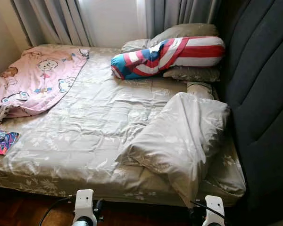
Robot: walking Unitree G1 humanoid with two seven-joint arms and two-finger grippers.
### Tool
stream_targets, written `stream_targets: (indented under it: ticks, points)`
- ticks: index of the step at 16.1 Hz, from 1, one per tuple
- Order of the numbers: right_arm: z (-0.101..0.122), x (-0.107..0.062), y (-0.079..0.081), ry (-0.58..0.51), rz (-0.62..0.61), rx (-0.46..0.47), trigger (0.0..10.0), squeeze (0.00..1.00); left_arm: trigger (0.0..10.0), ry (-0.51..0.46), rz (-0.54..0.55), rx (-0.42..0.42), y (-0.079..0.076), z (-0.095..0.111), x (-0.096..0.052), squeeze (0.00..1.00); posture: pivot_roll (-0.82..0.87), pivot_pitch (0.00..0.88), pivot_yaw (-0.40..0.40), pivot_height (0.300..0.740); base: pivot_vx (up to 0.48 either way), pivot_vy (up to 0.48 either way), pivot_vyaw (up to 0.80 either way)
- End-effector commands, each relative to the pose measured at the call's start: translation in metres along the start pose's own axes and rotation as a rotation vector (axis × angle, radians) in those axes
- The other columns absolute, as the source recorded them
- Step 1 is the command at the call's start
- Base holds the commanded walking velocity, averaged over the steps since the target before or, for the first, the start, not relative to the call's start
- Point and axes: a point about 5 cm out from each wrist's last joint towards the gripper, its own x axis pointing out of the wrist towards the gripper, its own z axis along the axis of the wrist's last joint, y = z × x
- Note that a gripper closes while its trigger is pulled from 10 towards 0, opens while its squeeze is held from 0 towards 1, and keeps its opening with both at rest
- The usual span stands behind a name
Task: Clean up the room
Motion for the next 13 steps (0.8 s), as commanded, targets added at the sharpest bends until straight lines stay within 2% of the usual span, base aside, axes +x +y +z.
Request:
stream_targets:
  ticks: [1,3,4,5,6,10,13]
  points:
    - [0.003,0.000,0.000,-0.015,0.000,0.006,10.0,0.00,10.0,-0.009,-0.009,0.003,0.000,-0.001,-0.001,0.00,0.01,0.033,-0.017,0.740,0.000,0.000,0.00]
    - [0.003,0.000,-0.001,-0.022,-0.011,0.005,10.0,0.00,10.0,-0.043,-0.011,0.038,0.000,0.002,-0.002,0.00,0.01,0.038,-0.020,0.740,0.000,0.000,0.00]
    - [0.003,0.000,-0.001,-0.021,-0.011,0.003,10.0,0.00,10.0,-0.179,-0.030,0.050,-0.002,0.027,0.004,0.00,0.01,0.039,-0.021,0.740,0.000,0.000,0.00]
    - [0.002,0.000,-0.002,-0.020,-0.011,0.000,10.0,0.00,10.0,-0.372,-0.052,0.080,-0.003,0.063,0.006,0.00,0.01,0.040,-0.020,0.740,0.000,0.000,0.00]
    - [0.002,0.000,-0.002,-0.019,-0.011,-0.001,10.0,0.00,10.0,-0.440,-0.060,0.102,-0.003,0.074,0.004,0.00,0.01,0.040,-0.021,0.740,0.000,0.000,0.00]
    - [0.002,0.000,-0.002,-0.017,-0.005,-0.006,10.0,0.00,10.0,-0.582,-0.084,0.137,-0.011,0.099,-0.002,0.00,0.01,0.031,-0.021,0.740,0.000,0.000,0.00]
    - [0.002,0.000,-0.002,-0.018,-0.004,-0.007,10.0,0.00,10.0,-0.629,-0.074,0.137,-0.013,0.104,-0.015,0.00,0.01,0.019,-0.019,0.740,0.000,0.000,0.00]
